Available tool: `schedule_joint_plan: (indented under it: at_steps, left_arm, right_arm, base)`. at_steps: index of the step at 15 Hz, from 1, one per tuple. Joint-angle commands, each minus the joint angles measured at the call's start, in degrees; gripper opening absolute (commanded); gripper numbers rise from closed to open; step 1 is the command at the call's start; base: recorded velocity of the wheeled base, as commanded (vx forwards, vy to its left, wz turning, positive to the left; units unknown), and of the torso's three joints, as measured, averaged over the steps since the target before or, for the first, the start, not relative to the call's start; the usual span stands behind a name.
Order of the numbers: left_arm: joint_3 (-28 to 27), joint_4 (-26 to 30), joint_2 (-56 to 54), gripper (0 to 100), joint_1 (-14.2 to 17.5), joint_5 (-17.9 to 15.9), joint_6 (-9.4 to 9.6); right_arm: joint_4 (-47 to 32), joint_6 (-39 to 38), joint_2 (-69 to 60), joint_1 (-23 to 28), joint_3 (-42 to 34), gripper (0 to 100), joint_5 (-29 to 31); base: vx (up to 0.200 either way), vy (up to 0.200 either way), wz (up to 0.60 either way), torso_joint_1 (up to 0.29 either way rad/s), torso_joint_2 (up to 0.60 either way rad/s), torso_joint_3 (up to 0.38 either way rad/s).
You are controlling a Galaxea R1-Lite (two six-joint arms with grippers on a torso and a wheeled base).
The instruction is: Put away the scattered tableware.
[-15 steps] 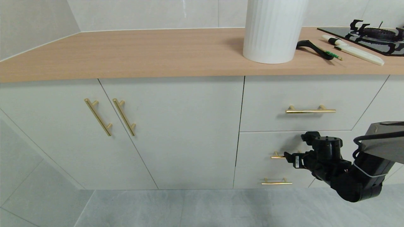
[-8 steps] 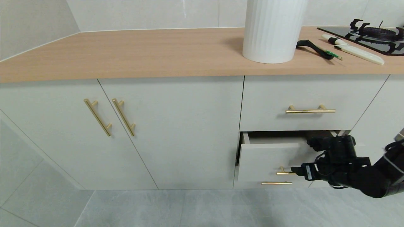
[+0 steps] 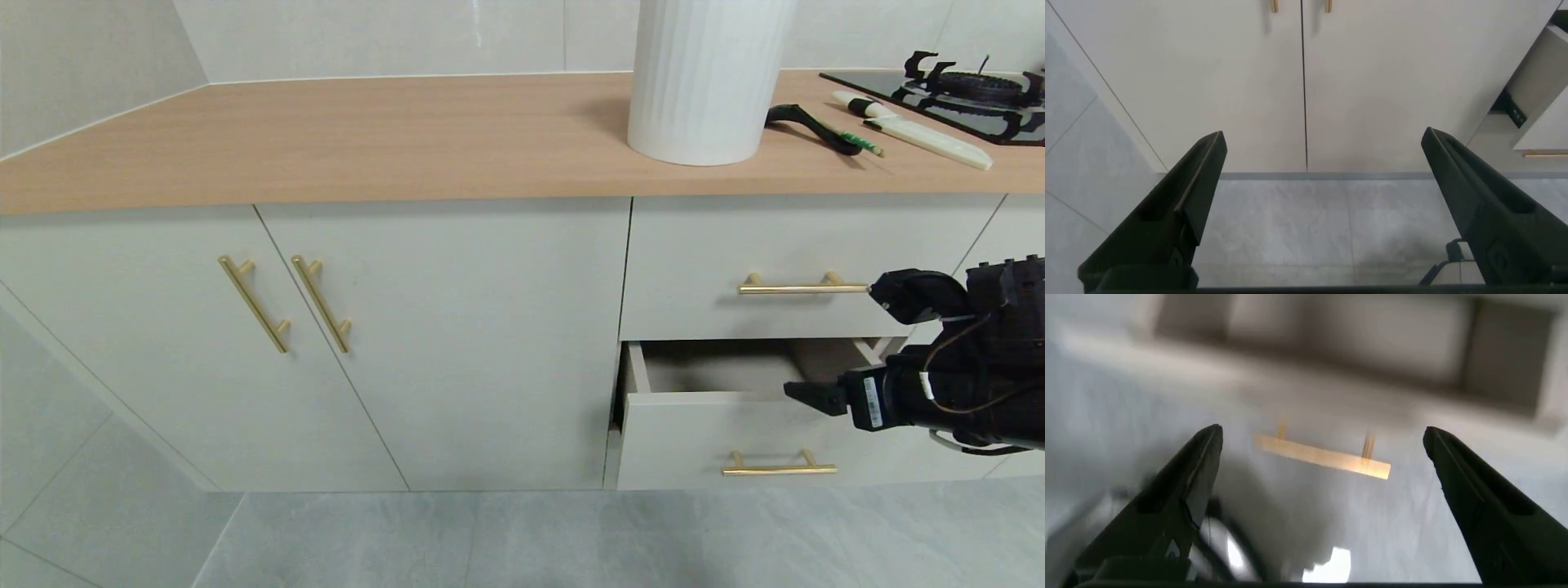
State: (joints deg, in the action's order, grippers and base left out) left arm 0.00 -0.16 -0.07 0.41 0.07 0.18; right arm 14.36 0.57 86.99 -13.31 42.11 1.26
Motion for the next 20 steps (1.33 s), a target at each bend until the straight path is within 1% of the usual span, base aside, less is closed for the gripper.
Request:
schedule_joint_plan:
  at_steps: [1, 2, 3, 4, 6, 12, 17, 18, 20]
  left_arm:
    - [0.00, -0.02, 0.07, 100, 0.02, 0.01, 0.08]
    - [0.00, -0.02, 0.07, 100, 0.02, 0.01, -0.01]
    - [0.00, -0.02, 0.07, 100, 0.02, 0.01, -0.01]
    - [0.00, -0.02, 0.07, 100, 0.02, 0.01, -0.01]
    - [0.00, -0.02, 0.07, 100, 0.02, 0.01, -0.01]
    - [0.00, -0.02, 0.07, 100, 0.02, 0.01, -0.01]
    - [0.00, -0.02, 0.07, 100, 0.02, 0.01, -0.01]
    - [0.00, -0.02, 0.07, 100, 0.02, 0.01, -0.01]
    - [0.00, -0.02, 0.07, 100, 0.02, 0.01, -0.01]
  right_arm:
    - [6.73, -0.13, 4.41, -0.40, -2.03, 100, 2.52]
    - [14.56, -0.31, 10.21, -0.40, -3.43, 100, 5.25]
    - [17.90, -0.57, 12.41, -0.40, -4.23, 100, 6.04]
    - [23.43, -1.54, 16.10, -0.40, -5.19, 100, 6.57]
    - [26.42, -1.72, 19.27, -0.40, -5.37, 100, 6.92]
    - [26.77, -1.98, 19.36, -0.40, -5.37, 100, 7.18]
    - [25.98, -1.89, 16.98, -0.40, -5.72, 100, 7.09]
    - [24.58, -1.80, 16.10, -0.40, -6.25, 100, 7.09]
    - [17.54, -1.63, 12.94, -0.40, -5.63, 100, 6.65]
  base:
    - [0.000, 0.000, 0.00, 0.000, 0.00, 0.000]
    - [0.000, 0.000, 0.00, 0.000, 0.00, 0.000]
    - [0.000, 0.000, 0.00, 0.000, 0.00, 0.000]
    - [0.000, 0.000, 0.00, 0.000, 0.00, 0.000]
    - [0.000, 0.000, 0.00, 0.000, 0.00, 0.000]
    - [0.000, 0.000, 0.00, 0.000, 0.00, 0.000]
    - [0.000, 0.000, 0.00, 0.000, 0.00, 0.000]
    - [0.000, 0.000, 0.00, 0.000, 0.00, 0.000]
    - [0.000, 0.000, 0.00, 0.000, 0.00, 0.000]
